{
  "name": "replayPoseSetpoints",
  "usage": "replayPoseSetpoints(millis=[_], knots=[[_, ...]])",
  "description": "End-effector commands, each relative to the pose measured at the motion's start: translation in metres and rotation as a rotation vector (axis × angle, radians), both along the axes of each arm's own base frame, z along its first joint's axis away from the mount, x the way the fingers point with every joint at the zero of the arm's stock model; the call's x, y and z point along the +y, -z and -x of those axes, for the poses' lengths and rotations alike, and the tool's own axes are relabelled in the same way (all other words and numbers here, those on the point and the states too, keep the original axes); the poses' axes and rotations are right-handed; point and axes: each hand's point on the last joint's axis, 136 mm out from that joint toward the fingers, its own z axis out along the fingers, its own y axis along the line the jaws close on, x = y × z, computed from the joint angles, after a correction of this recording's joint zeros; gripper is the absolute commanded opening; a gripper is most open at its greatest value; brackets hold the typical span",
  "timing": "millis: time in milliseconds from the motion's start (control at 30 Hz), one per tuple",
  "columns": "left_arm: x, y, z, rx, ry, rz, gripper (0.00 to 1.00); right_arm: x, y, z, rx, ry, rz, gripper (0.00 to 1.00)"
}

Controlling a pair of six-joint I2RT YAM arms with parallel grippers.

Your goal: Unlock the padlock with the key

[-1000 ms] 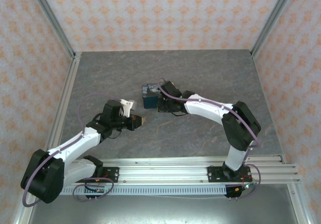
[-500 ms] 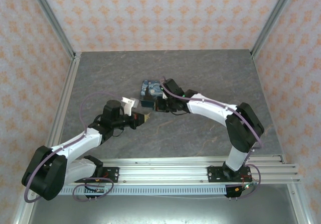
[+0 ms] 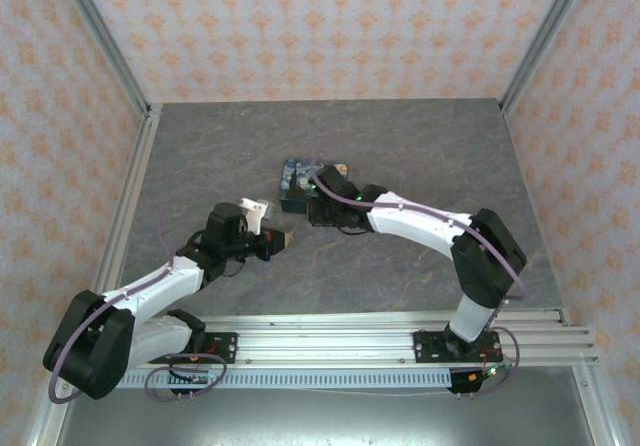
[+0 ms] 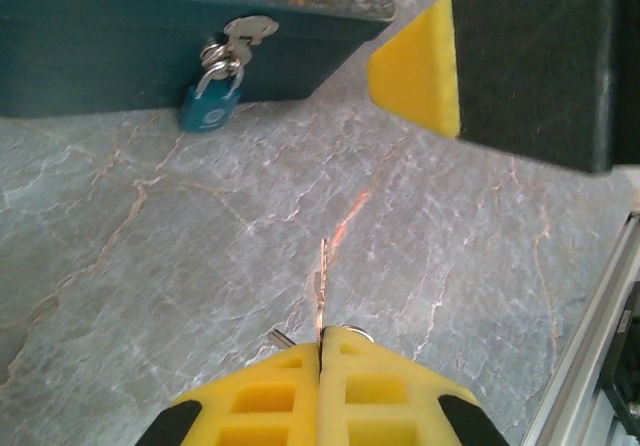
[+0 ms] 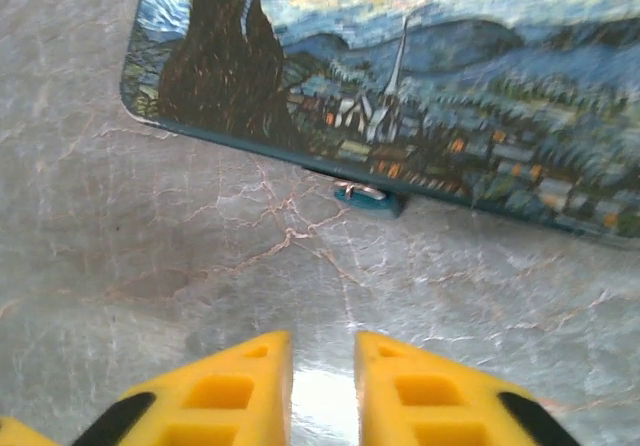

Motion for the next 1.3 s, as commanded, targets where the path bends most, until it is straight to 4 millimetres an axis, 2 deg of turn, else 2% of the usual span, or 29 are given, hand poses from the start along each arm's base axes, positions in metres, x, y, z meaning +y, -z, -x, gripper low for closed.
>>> replayPoseSetpoints(millis=[0,100,233,600,833,1033,1267], knots=[[0.008,0.003,0.001,-0.009,-0.028,-0.047,0.00,-0.007,0.012,-0.014,-0.091,0.088,0.136,0.40],[0.014,0.004,0.002,-0.005,-0.052,-0.068,0.00,-0.001,0.022,-0.021,-0.117,0.114,0.160,0.48],[0.020,0.004,0.006,-0.009,-0.071,-0.091,0.00,0.005,0.034,-0.031,-0.138,0.139,0.192,0.51],[0.024,0.004,0.010,-0.020,-0.075,-0.100,0.00,0.015,0.051,-0.051,-0.165,0.187,0.235,0.51],[0.022,0.004,0.011,-0.019,-0.063,-0.096,0.00,0.004,0.063,-0.057,-0.181,0.270,0.308,0.49],[0.021,0.003,0.012,-0.026,-0.052,-0.090,0.00,0.000,0.062,-0.064,-0.228,0.330,0.316,0.46],[0.020,0.002,0.014,-0.029,-0.044,-0.086,0.00,0.007,0.063,-0.070,-0.261,0.341,0.312,0.45]])
